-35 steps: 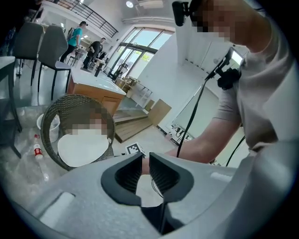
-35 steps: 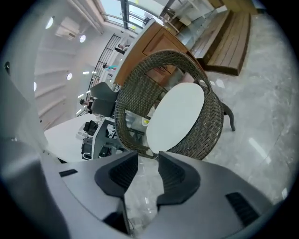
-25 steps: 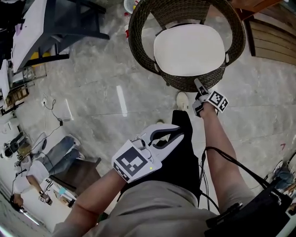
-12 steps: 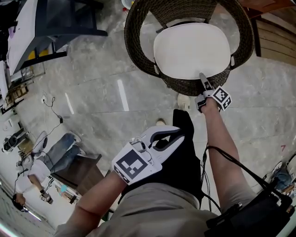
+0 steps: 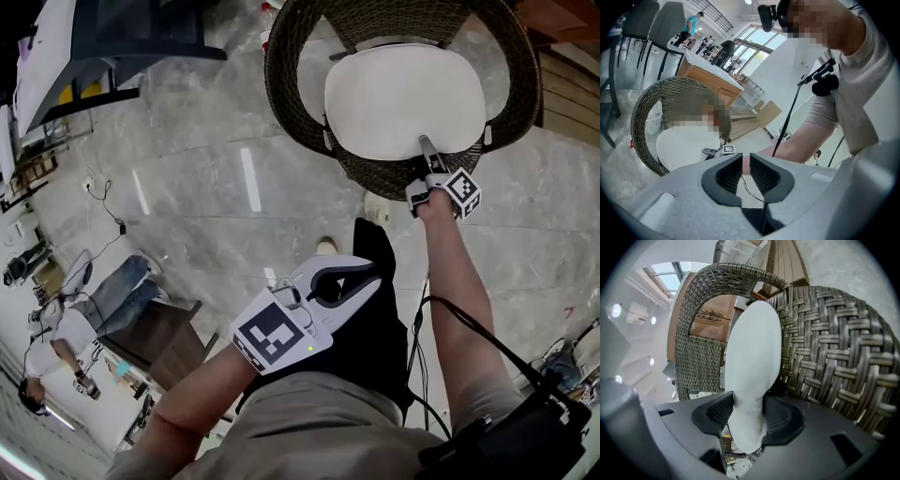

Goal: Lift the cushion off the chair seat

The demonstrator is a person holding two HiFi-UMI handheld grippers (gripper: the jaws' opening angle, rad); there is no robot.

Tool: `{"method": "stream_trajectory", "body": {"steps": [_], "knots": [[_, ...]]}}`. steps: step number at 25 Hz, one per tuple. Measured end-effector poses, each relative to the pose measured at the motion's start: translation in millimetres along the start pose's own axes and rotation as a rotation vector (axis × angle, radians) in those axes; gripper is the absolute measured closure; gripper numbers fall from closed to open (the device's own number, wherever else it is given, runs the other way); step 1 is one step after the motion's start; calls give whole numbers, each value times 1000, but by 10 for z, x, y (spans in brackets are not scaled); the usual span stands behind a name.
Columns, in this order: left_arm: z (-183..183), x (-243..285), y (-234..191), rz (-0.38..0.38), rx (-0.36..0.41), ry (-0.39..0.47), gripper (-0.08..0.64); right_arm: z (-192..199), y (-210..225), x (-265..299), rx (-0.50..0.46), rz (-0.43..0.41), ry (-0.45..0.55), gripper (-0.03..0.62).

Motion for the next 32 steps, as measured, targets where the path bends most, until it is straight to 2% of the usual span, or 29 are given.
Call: {"method": "stream_trajectory", "body": {"steps": [9,15,24,32], "knots": [[-74,22,-98,-19,-20,20,529,-121,-35,137,1,34,-8,431],[-95,-3,-76,-33,-27,31,529,-128,-54,102,-4,21,-31,471],[-67,-139,123,-36,10,44,529,-63,-342,-122,-27,-13,-20,509],[81,-397,431,-29,51,67,529,105,-681,-552,-59,-32,-7,517]]}}
Point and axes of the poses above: the fingertips, and each gripper's own axes: x forward along the fingers, y to its right, z out of its underside, the point moved 5 cm from there along -x, backward along the fingers, and after that the axes turned 11 degrees about -y, right-handed, at the moved point
